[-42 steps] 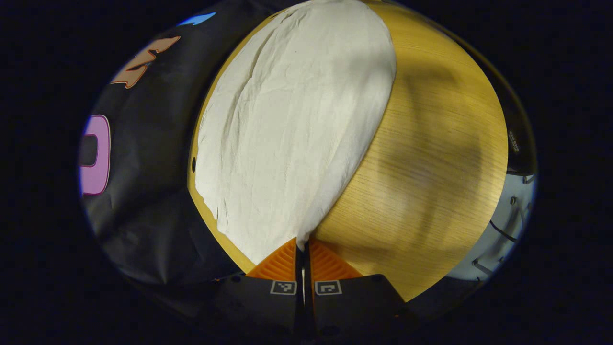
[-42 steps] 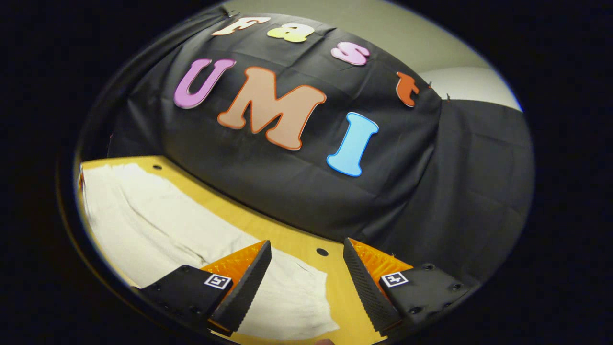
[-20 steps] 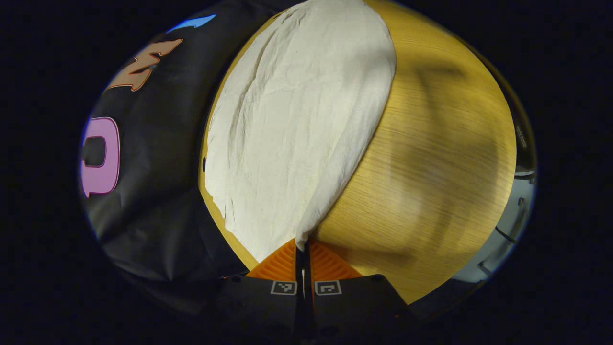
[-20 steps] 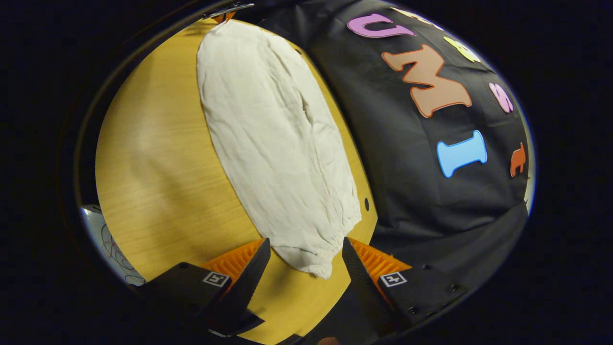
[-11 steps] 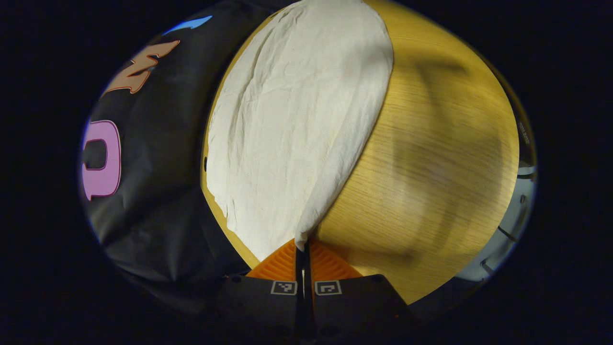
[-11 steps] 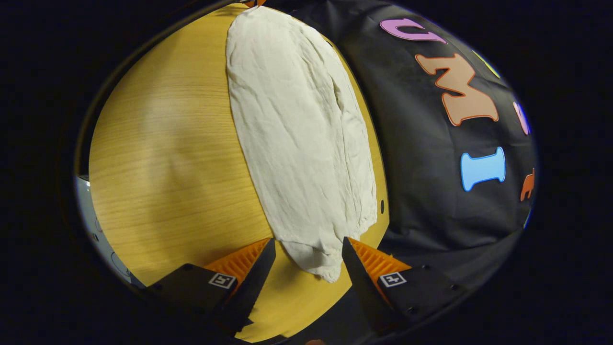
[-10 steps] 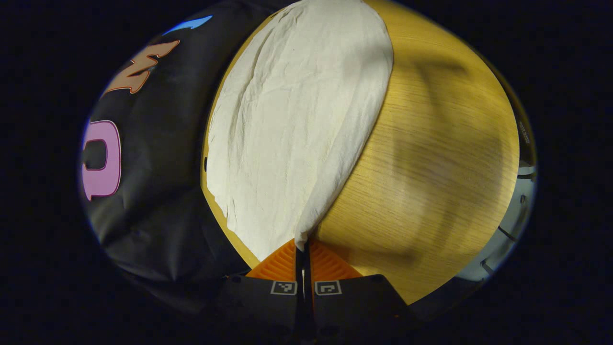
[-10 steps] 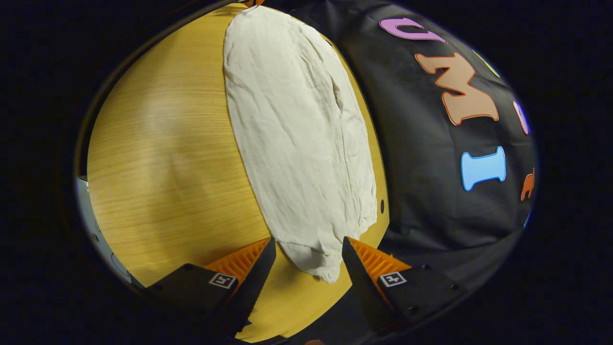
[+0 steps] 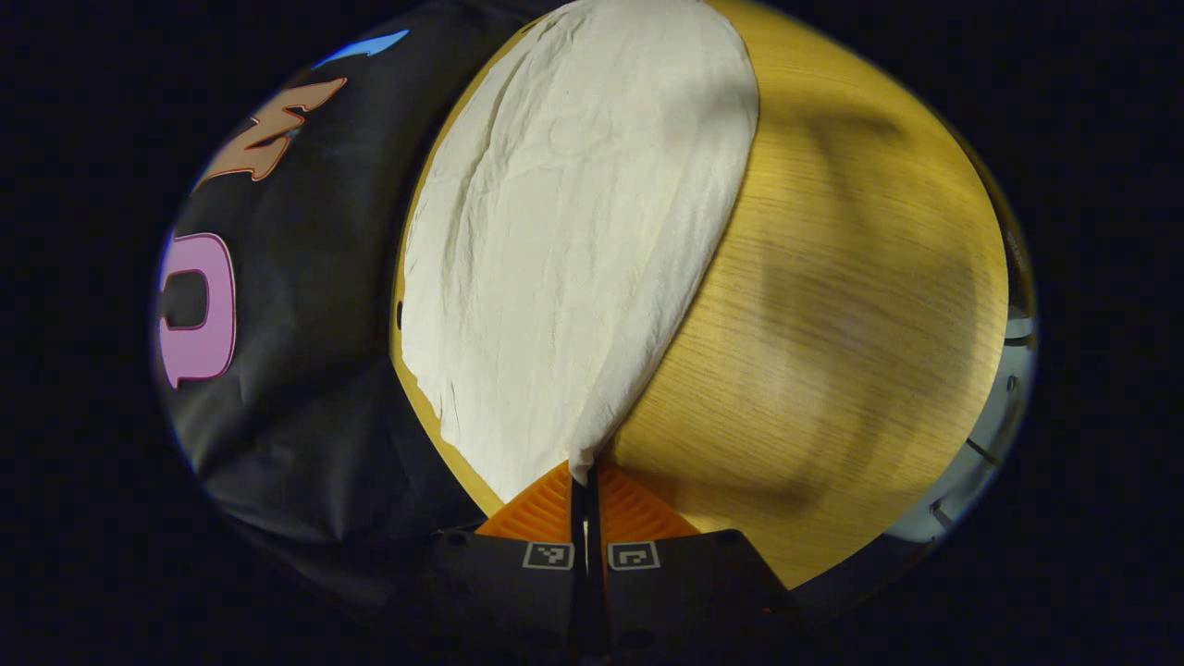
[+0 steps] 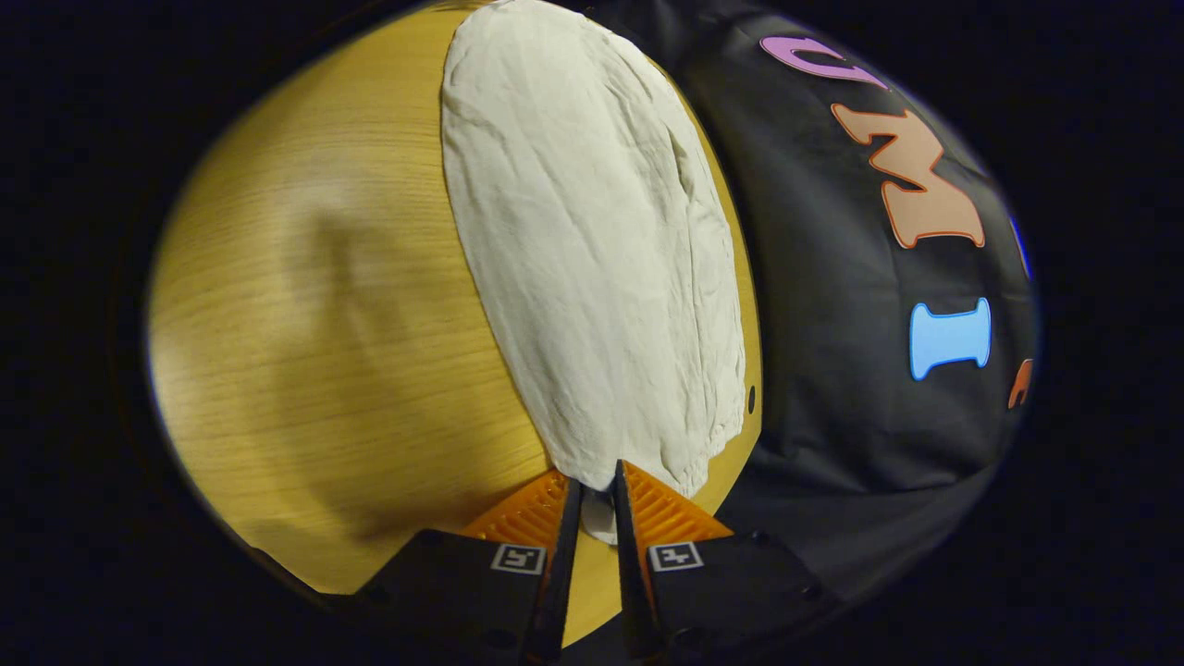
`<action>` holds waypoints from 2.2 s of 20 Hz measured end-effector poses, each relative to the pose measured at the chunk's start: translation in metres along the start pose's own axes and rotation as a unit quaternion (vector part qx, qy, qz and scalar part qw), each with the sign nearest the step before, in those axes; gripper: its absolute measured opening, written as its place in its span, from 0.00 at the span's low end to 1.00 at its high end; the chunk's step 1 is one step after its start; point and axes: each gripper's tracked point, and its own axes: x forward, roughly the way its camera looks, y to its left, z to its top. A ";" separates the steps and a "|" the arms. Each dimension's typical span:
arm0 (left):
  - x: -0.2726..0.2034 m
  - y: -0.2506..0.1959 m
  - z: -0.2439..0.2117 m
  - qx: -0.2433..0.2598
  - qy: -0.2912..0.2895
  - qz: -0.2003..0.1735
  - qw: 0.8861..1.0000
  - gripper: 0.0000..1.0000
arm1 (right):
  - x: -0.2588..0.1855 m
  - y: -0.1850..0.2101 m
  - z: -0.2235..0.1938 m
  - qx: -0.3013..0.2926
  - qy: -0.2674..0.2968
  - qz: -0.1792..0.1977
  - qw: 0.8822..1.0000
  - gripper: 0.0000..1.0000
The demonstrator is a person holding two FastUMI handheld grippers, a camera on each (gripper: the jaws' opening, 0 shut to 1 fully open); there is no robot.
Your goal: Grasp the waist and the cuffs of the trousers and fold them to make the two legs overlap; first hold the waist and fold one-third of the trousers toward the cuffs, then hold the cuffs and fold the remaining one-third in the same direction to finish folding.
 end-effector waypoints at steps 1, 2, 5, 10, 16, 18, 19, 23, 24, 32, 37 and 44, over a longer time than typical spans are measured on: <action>0.000 0.000 0.000 -0.003 0.001 0.005 1.000 0.00 | -0.001 0.001 0.000 0.002 0.001 -0.001 1.000 0.15; 0.001 0.001 0.000 -0.004 0.002 0.009 1.000 0.00 | 0.001 -0.003 0.003 0.001 0.002 -0.010 1.000 0.13; 0.001 0.001 -0.001 -0.001 0.004 0.012 1.000 0.00 | 0.000 -0.003 -0.001 0.014 0.016 -0.011 1.000 0.05; -0.012 0.028 0.002 -0.031 0.006 0.042 0.999 0.00 | -0.013 -0.036 0.005 0.041 0.007 -0.047 0.998 0.08; -0.018 0.087 0.017 -0.073 0.016 0.098 0.992 0.00 | -0.026 -0.089 0.015 0.072 -0.014 -0.099 0.992 0.05; -0.020 0.104 0.022 -0.082 0.021 0.114 0.990 0.00 | -0.025 -0.104 0.018 0.085 -0.022 -0.112 0.990 0.05; -0.019 0.110 0.027 -0.084 0.024 0.121 0.989 0.00 | -0.024 -0.112 0.018 0.091 -0.027 -0.118 0.989 0.05; -0.036 0.099 0.057 -0.104 0.037 0.153 0.982 0.00 | -0.019 -0.143 0.020 0.114 -0.046 -0.141 0.982 0.05; -0.033 0.104 0.062 -0.116 0.034 0.164 0.979 0.00 | -0.018 -0.150 0.020 0.120 -0.050 -0.147 0.981 0.05; -0.032 0.124 0.104 -0.172 0.007 0.231 0.958 0.00 | 0.002 -0.220 0.035 0.157 -0.060 -0.195 0.966 0.08; -0.003 0.183 0.117 -0.177 -0.021 0.245 0.953 0.00 | 0.021 -0.257 0.052 0.161 -0.050 -0.221 0.960 0.08; 0.049 0.235 0.138 -0.183 -0.072 0.265 0.944 0.00 | 0.062 -0.276 0.064 0.184 -0.014 -0.238 0.954 0.08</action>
